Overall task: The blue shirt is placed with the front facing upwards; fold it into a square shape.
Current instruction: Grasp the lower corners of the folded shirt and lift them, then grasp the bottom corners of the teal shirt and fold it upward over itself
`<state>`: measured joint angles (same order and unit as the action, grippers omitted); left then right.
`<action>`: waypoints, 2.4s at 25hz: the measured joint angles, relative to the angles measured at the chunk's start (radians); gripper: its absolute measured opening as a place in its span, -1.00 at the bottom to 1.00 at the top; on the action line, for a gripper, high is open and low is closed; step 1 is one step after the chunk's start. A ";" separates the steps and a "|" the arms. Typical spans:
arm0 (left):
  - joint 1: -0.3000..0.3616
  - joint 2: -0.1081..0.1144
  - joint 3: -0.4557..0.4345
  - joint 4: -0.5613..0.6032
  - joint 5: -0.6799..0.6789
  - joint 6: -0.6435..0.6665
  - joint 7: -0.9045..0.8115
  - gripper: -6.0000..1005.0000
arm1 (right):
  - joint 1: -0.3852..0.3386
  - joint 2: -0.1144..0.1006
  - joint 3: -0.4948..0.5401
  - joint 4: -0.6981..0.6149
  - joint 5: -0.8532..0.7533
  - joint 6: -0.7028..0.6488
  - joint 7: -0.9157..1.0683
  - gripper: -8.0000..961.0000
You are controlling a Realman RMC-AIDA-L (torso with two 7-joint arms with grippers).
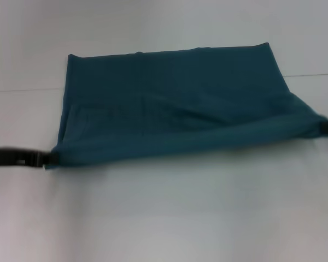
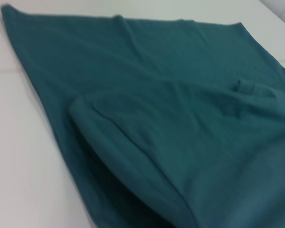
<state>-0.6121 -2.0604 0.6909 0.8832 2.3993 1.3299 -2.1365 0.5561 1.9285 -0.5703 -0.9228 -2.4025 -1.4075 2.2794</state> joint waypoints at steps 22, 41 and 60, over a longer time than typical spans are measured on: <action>0.279 -0.102 -0.103 0.164 -0.078 0.410 0.139 -0.92 | -0.294 0.049 0.145 0.054 0.081 -0.337 -0.269 -0.85; 0.393 -0.115 -0.190 0.168 -0.099 0.594 0.197 -0.93 | -0.387 0.028 0.218 0.118 0.066 -0.432 -0.352 -0.84; 0.423 -0.115 -0.225 0.166 -0.098 0.647 0.198 -0.93 | -0.432 0.026 0.235 0.119 0.035 -0.472 -0.366 -0.83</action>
<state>-0.1894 -2.1751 0.4664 1.0491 2.3012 1.9764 -1.9386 0.1240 1.9549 -0.3356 -0.8038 -2.3675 -1.8790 1.9136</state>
